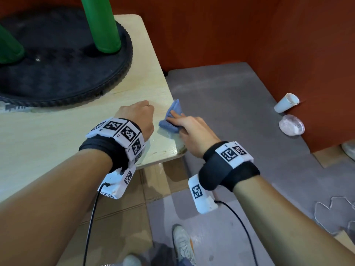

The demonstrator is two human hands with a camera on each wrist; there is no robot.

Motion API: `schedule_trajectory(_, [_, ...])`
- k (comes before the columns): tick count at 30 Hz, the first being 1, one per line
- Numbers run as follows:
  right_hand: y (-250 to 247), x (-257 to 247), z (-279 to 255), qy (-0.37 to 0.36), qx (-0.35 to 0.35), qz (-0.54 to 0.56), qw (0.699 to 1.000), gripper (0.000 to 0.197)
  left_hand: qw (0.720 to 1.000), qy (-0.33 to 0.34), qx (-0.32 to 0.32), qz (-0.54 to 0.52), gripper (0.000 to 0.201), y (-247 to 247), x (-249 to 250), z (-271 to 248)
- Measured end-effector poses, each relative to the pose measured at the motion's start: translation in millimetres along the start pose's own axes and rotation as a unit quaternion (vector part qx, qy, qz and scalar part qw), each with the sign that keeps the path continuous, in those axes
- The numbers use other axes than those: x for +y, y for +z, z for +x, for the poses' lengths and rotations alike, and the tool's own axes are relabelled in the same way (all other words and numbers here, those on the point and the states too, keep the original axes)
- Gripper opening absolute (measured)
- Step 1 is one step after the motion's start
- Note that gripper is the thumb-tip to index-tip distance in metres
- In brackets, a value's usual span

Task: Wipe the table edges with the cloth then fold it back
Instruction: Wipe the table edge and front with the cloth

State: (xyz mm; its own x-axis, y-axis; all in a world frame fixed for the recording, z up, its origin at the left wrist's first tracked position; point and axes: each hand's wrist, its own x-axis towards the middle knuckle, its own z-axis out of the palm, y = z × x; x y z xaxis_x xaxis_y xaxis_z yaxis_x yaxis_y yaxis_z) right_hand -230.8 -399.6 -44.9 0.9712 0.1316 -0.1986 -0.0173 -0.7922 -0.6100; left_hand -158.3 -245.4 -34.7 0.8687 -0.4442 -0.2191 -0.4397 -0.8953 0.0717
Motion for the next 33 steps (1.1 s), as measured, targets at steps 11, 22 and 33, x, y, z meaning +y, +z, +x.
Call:
schedule_trajectory(11, [-16,-6,7,0.035,-0.001,0.058,0.998,0.044,1.000,0.020,0.000,0.009,0.039,-1,-7,3])
schedule_trajectory(22, [6,-8,-2,-0.027,-0.031,-0.036,0.999,0.052,0.999,0.031,-0.039,-0.004,0.052,-12,-23,7])
schedule_trajectory(33, [3,-10,24,-0.028,-0.079,-0.057,0.995,0.060,0.999,0.033,0.021,-0.022,0.050,-2,-42,1])
